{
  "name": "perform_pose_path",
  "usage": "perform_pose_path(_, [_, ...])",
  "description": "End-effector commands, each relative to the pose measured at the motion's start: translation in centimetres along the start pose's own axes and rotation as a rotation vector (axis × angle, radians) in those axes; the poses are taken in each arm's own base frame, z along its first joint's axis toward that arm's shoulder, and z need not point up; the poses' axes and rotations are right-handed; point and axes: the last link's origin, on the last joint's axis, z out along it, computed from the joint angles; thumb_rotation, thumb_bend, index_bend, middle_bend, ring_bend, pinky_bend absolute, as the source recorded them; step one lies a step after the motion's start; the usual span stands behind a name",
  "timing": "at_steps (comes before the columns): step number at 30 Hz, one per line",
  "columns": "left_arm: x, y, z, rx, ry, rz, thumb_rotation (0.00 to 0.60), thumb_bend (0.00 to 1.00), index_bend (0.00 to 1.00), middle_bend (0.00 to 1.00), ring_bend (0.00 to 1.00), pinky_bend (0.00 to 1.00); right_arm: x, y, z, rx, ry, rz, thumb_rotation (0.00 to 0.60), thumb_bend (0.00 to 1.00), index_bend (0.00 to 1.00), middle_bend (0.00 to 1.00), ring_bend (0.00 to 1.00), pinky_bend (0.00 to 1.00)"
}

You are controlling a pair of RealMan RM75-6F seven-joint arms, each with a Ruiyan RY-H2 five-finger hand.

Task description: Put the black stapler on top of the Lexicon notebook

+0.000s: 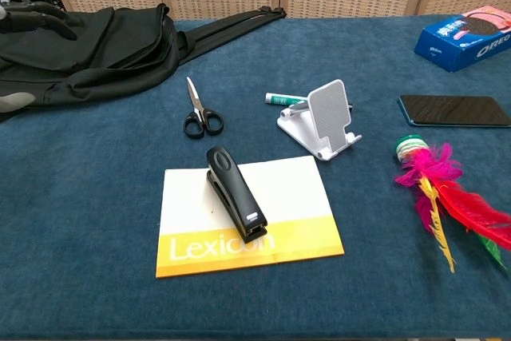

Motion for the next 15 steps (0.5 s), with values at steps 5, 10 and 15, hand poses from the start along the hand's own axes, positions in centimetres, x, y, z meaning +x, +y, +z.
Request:
perform_pose_path(5, [-0.4, -3.5, -5.3, 0.065, 0.017, -0.042, 0.6, 0.36, 0.15, 0.0, 0.0, 0.1, -0.2, -0.2, -0.1, 0.008, -0.006, -0.005, 0.6, 0.34, 0.07, 0.0, 0.0, 0.0])
perform_pose_path(10, [-0.9, -4.7, -8.0, 0.107, 0.018, -0.077, 0.6, 0.37, 0.15, 0.0, 0.0, 0.1, -0.3, -0.3, -0.1, 0.009, -0.012, -0.009, 0.6, 0.34, 0.07, 0.0, 0.0, 0.0])
perform_pose_path(15, [-2.2, -5.4, -10.7, 0.157, 0.0, -0.084, 0.6, 0.37, 0.15, 0.0, 0.0, 0.1, -0.3, -0.3, -0.1, 0.01, -0.01, -0.007, 0.6, 0.34, 0.07, 0.0, 0.0, 0.0])
